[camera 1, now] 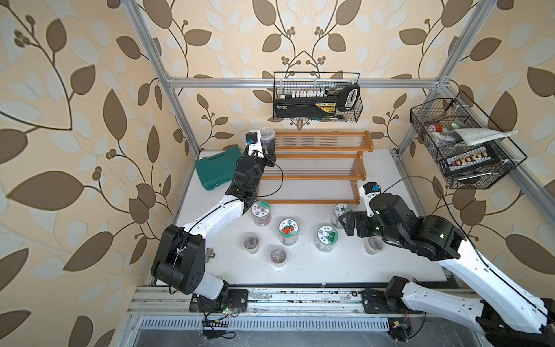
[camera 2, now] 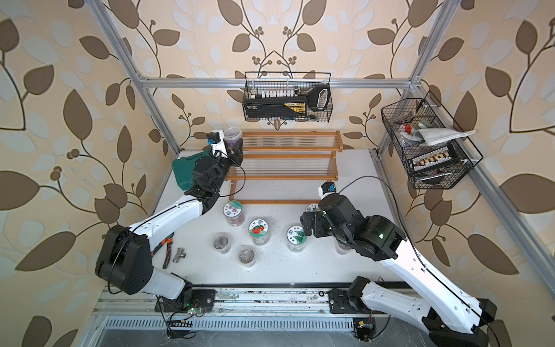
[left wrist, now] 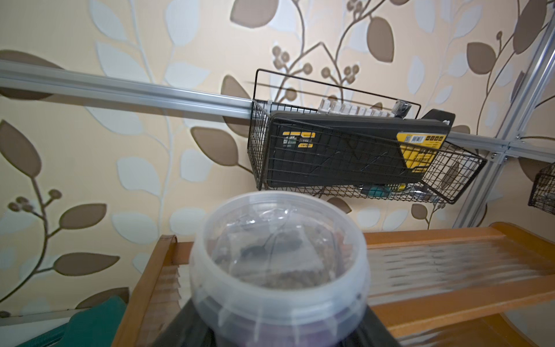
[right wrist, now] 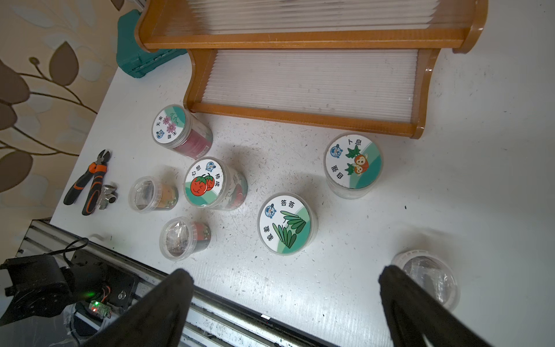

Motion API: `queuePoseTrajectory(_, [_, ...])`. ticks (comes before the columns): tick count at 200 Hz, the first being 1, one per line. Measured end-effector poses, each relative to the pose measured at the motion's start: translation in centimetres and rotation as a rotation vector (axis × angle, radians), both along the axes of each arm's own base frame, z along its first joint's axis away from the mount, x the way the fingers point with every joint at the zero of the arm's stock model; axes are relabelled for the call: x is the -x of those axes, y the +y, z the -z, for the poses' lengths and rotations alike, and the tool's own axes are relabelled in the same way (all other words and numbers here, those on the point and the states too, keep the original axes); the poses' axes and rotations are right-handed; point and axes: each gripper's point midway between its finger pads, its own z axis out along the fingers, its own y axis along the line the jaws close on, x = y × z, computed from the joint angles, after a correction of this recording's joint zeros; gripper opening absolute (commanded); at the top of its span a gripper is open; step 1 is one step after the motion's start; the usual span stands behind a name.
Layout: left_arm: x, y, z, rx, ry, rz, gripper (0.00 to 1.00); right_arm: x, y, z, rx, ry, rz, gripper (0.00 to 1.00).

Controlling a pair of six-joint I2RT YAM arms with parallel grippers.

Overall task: Place the seed container on the shelf
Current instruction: Place the seed jar on the shelf.

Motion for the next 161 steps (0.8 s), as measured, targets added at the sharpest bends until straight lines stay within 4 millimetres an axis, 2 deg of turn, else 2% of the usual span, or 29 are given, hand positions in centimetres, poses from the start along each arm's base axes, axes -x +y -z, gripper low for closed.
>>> queuePoseTrajectory(20, [-0.8, 0.3, 0.6, 0.002, 0.022, -0.011, 0.57, -0.1, 0.0, 0.0, -0.001, 0.001, 0.001, 0.99])
queuePoseTrajectory(45, [-1.7, 0.3, 0.4, 0.009, 0.027, -0.016, 0.57, -0.2, -0.1, 0.0, -0.004, 0.005, 0.003, 0.99])
queuePoseTrajectory(127, [-3.4, 0.6, 1.3, -0.007, 0.059, -0.036, 0.58, -0.4, -0.5, 0.6, -0.001, 0.024, 0.005, 0.99])
queuePoseTrajectory(141, [-3.5, 0.6, 1.2, -0.007, 0.059, -0.036, 0.62, -0.4, -0.6, 0.6, 0.0, 0.025, 0.006, 0.99])
queuePoseTrajectory(161, [-3.7, 0.5, 1.0, -0.008, 0.056, -0.037, 0.74, -0.5, -0.7, 0.7, 0.0, 0.025, 0.007, 0.99])
